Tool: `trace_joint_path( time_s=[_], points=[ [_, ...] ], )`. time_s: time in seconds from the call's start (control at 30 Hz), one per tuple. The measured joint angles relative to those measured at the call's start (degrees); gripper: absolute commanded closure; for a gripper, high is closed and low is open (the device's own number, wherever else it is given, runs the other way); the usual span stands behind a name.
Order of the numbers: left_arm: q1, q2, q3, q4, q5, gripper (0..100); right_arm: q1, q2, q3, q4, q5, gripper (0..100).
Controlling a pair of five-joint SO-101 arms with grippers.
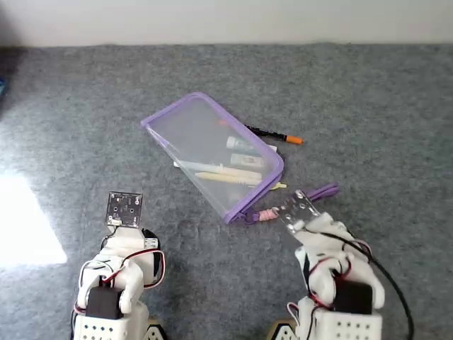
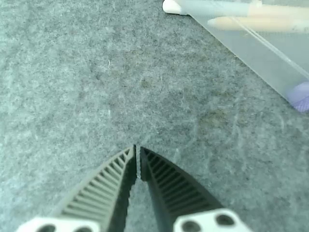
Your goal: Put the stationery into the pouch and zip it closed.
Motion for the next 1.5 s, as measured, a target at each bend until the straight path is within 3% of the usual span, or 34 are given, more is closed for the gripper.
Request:
trace_joint_path(
  time_s=[0.17,0.33,0.5,0.67,1.07,1.5],
  points=[
    [0.0,0.0,0.0,0.0,0.0,98,-6.9,22.1,-12.8,-0.2,-1.7,93.6],
    [0.0,0.0,0.0,0.0,0.0,98,-12.1,42.5,-23.1,-0.4,-1.7,76.1],
    [0.0,0.0,0.0,0.0,0.0,98,-15.5,56.8,-29.5,-1.8,-1.2,74.5],
    [0.0,0.0,0.0,0.0,0.0,98,-18.3,64.1,-30.6,-9.8,3.3,74.5],
    [0.0,0.0,0.0,0.0,0.0,98,-20.0,80.2,-30.6,-22.7,4.0,74.5],
    [0.0,0.0,0.0,0.0,0.0,98,-19.7,84.8,-31.7,-23.4,4.0,74.8]
  ],
)
